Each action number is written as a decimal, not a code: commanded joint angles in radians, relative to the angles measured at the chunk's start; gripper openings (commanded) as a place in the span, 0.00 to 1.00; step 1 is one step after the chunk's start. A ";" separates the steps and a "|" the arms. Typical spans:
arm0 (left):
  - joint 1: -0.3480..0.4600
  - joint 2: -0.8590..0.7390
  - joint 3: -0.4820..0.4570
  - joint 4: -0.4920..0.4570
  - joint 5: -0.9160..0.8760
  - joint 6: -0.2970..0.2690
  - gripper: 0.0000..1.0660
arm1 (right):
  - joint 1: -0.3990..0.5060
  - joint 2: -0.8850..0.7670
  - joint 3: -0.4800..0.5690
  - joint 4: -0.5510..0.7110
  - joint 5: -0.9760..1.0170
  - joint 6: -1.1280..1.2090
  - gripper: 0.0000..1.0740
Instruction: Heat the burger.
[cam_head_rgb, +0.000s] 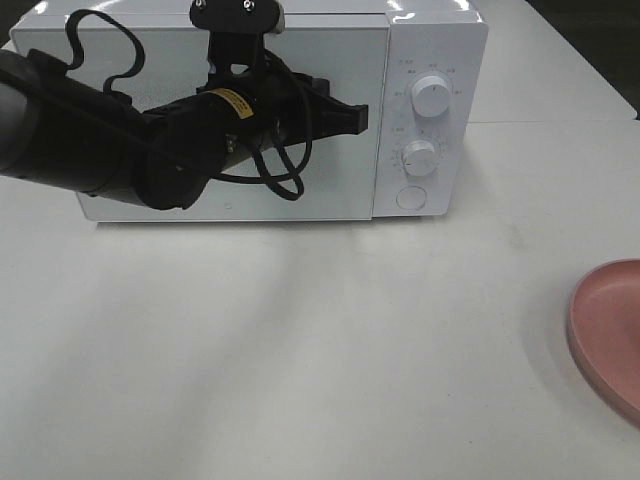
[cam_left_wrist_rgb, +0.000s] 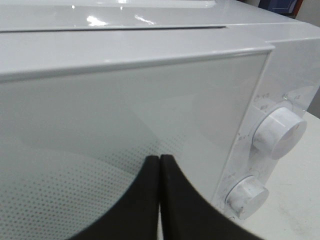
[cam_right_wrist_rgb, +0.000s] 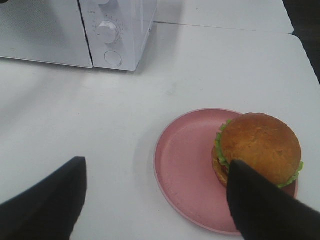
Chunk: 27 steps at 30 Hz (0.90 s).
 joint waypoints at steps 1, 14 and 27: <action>0.024 0.004 -0.033 -0.102 -0.066 0.047 0.00 | -0.004 -0.026 0.005 0.002 -0.013 -0.001 0.70; 0.014 -0.046 -0.028 -0.035 0.053 0.049 0.00 | -0.004 -0.026 0.005 0.002 -0.013 -0.001 0.70; -0.009 -0.226 -0.028 0.007 0.710 0.048 0.45 | -0.004 -0.026 0.005 0.002 -0.013 -0.001 0.70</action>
